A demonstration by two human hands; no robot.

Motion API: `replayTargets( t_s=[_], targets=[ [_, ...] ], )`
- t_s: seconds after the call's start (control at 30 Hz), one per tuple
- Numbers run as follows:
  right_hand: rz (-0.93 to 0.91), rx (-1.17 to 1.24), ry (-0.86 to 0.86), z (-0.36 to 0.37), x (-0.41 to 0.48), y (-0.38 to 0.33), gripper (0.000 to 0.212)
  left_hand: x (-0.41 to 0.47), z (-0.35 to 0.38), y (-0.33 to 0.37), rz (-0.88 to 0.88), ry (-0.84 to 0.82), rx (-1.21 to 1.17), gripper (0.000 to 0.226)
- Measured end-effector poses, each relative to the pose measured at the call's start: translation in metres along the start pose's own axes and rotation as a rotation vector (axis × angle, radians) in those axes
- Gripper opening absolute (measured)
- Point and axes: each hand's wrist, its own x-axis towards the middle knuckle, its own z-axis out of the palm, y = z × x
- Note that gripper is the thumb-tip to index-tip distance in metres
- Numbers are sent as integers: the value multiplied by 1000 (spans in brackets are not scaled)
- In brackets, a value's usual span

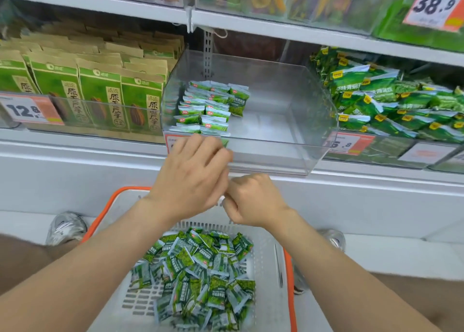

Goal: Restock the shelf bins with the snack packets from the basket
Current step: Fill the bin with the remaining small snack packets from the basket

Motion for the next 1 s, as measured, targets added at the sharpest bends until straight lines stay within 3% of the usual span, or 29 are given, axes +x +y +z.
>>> replayTargets(
  t_s=[0.07,0.13,0.27,0.37,0.43,0.5,0.67,0.9,1.0],
  targets=[
    [108,-11,-258,17,-12,3,24,-22,15,9,118,-216,-72,7],
    [275,-9,-624,35,-26,2,13,-49,35,15,120,-470,-150,8],
    [509,64,-1177,75,-69,-3,9,-96,64,37,-152,-902,-298,11],
    [568,61,-1355,106,-102,-9,20,-132,81,51,-292,-1114,-391,16],
    [529,95,-1408,120,-114,-17,19,-153,89,61,-347,-1208,-435,20],
    [446,108,-1451,129,-118,-30,40,-167,95,67,-407,-1269,-494,20],
    [341,158,-1589,140,-134,-58,65,-179,104,73,-447,-1381,-571,22],
    [206,-40,-1457,144,-164,-73,78,-185,109,78,-500,-1405,-616,25],
    [170,-33,-1342,145,-171,-78,63,-186,110,81,-516,-1396,-625,24]
  ],
)
